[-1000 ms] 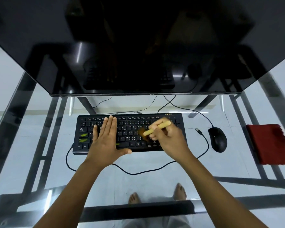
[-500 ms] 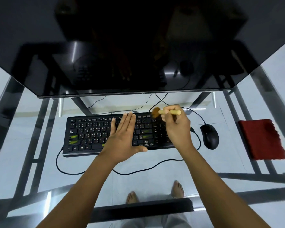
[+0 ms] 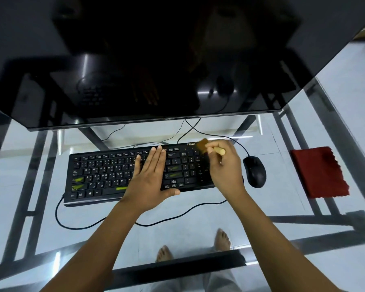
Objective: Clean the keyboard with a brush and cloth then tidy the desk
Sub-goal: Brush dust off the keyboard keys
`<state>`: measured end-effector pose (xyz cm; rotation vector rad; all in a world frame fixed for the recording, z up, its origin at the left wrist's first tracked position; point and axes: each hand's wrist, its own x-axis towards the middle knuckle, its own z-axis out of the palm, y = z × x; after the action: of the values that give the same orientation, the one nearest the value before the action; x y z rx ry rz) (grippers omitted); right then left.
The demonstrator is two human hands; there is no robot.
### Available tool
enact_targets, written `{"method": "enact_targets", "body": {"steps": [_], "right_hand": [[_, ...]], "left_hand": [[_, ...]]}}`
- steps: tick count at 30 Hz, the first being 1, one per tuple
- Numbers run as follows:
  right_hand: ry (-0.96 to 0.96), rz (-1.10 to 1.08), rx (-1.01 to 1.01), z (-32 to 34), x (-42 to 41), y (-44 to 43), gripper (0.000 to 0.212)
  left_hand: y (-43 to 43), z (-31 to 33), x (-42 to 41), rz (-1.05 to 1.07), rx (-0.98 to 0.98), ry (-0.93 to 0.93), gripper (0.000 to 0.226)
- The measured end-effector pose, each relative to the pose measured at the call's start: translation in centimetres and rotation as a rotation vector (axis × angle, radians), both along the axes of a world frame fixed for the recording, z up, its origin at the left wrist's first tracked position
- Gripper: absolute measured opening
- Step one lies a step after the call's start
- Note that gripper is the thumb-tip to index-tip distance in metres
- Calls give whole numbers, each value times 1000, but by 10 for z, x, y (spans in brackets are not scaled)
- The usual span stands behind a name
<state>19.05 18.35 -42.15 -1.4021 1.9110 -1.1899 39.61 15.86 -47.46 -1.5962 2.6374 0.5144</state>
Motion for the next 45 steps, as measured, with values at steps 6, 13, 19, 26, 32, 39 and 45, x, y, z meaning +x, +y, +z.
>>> {"method": "enact_targets", "body": {"steps": [6,13,19,26,32,39,45], "right_hand": [[-102,164,157,-2,-4,10,11],[-139,178,147,5,-8,16,12],[-119,13,44,8,-23,18,11],[45,3,16,5,-29,29,19],[-88,191,180,-2,-21,37,10],[-182,102,165,4,-13,19,11],[-264,32,66,9,1,-3,7]], "left_hand": [[-1,-5,1,-6,-10,-3,120],[-1,-5,2,-13,-19,-5,120],[-2,-2,-2,3,12,38,125],[0,-6,-4,13,-10,-9,122],[0,-7,-3,14,-9,-11,122],[6,-5,4,48,-27,15,116],[12,-6,18,107,-32,14,117]]}}
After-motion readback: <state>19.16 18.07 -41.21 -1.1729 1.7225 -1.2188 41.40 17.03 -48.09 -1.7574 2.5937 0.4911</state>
